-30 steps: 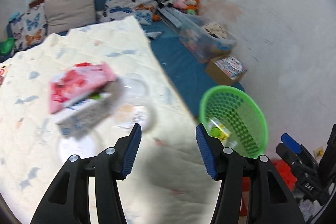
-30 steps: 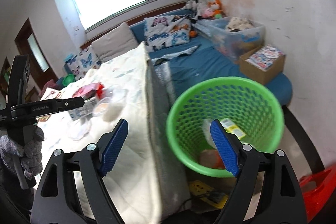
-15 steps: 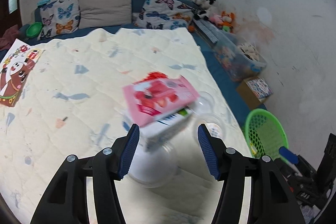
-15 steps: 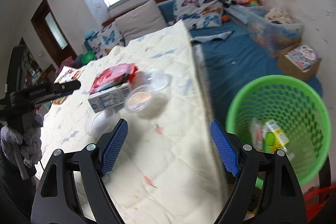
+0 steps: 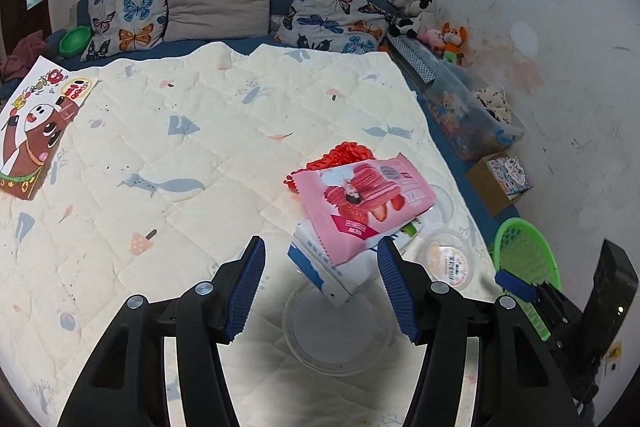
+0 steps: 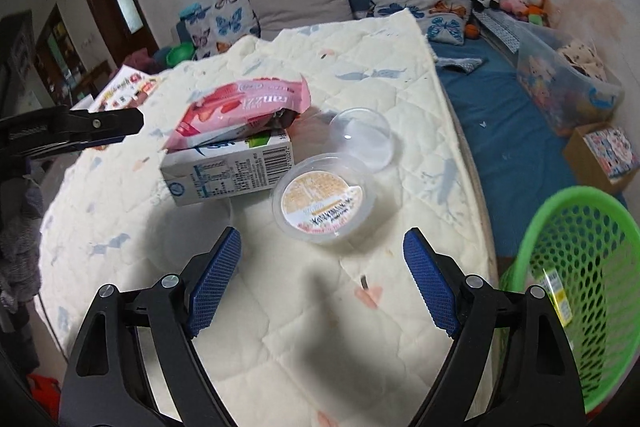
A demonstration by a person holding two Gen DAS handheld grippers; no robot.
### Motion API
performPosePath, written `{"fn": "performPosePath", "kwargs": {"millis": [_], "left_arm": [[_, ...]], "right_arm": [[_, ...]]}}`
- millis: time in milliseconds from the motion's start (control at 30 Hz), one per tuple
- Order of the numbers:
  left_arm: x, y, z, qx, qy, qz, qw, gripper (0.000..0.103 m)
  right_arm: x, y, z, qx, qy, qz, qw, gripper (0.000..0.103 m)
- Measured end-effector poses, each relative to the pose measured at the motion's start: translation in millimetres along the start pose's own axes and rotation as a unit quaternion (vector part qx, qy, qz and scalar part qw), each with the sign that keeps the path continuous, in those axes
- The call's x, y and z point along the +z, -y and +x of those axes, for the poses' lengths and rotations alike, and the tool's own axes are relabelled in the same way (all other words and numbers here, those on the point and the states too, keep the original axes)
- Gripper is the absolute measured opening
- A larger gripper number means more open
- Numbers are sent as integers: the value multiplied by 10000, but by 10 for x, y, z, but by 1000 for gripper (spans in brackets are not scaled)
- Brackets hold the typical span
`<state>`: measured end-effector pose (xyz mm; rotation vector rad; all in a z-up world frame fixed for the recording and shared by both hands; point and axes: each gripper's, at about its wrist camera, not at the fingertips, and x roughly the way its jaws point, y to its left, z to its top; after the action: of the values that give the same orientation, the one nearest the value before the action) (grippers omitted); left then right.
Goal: Collect trash
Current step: 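Grasp the pink wafer bag with the left tool while the right tool grasps the clear labelled tub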
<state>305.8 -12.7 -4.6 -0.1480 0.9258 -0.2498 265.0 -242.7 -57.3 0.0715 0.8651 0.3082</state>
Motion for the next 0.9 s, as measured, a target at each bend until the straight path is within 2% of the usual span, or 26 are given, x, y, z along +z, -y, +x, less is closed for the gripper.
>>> {"fn": "performPosePath", "kwargs": {"millis": [67,400,467,533,567,667,900], "left_arm": [[18,14,45,-2,-19,122,9999,64],[191,144,365,-20,-112,656,9978,78],[228,152,413,-51,-99,742,9972,79],[259,159,454,-33,-88,830,9965,83],[267,162,462,-40,-71,874,9961,85],[295,199,497,-96,-12,1125,9936,87],[313,329,555,-265,11,1860,9822,90]], "right_arm": [[24,-9,87,-44,-64,-49,10000,83],[75,13,384,-149,-239,-166,9995,83],[83,7,415,-194,-235,-184,9994,81],[84,19,426,-164,-243,-164,9994,74],[81,24,424,-135,-238,-143,9995,73],[70,38,401,-65,-209,-114,9997,66],[66,45,299,-12,-130,-54,9999,66]]}}
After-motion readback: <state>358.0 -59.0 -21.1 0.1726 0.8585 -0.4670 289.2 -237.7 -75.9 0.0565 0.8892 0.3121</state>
